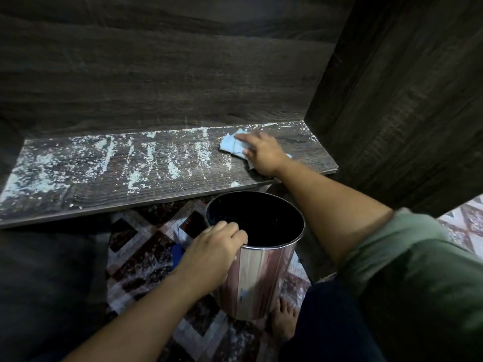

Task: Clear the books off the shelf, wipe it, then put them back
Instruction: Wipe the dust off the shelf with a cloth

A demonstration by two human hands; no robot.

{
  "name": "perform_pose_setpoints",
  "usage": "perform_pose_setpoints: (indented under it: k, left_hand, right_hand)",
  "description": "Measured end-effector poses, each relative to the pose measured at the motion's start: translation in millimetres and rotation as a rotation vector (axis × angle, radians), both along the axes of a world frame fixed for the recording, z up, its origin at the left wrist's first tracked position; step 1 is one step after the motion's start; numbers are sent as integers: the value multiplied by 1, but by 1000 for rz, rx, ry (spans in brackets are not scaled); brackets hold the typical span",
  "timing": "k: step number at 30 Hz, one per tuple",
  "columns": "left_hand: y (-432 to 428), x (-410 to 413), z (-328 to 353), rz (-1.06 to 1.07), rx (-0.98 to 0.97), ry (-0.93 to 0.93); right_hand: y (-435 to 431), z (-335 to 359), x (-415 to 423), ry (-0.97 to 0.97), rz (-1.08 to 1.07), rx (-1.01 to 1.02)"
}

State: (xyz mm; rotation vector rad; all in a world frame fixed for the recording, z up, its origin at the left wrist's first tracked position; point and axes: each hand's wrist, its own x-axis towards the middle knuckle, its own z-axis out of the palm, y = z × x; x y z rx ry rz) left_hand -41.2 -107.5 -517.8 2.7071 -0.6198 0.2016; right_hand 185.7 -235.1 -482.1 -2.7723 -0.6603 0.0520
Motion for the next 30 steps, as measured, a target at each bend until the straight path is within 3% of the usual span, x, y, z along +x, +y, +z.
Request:
perform_pose_setpoints:
  k: [4,10,14,18,21,25,30]
  left_hand:
    - [2,3,-2,2,-12,-20]
    - [-1,1,-4,23,9,-53]
    - [-4,3,-3,41,40,-45]
    - [-4,2,-4,48,47,-41]
    - [-4,-1,-4,43,29,-56]
    - [-7,-3,-2,37,31,-65]
    - [-12,-1,-2,51,54,-52]
  right_hand:
    - [11,-14,-20,-68,-8,-59]
    - [-14,-20,-50,-110,159,-9]
    - [-36,-19,-69,-58,236,5]
    - [-55,0,-66,124,295,205]
    - [-55,20,-51,85,119,330]
    - [-42,19,-29,51,-54,177]
    - [-30,-2,-54,38,-9,-22]
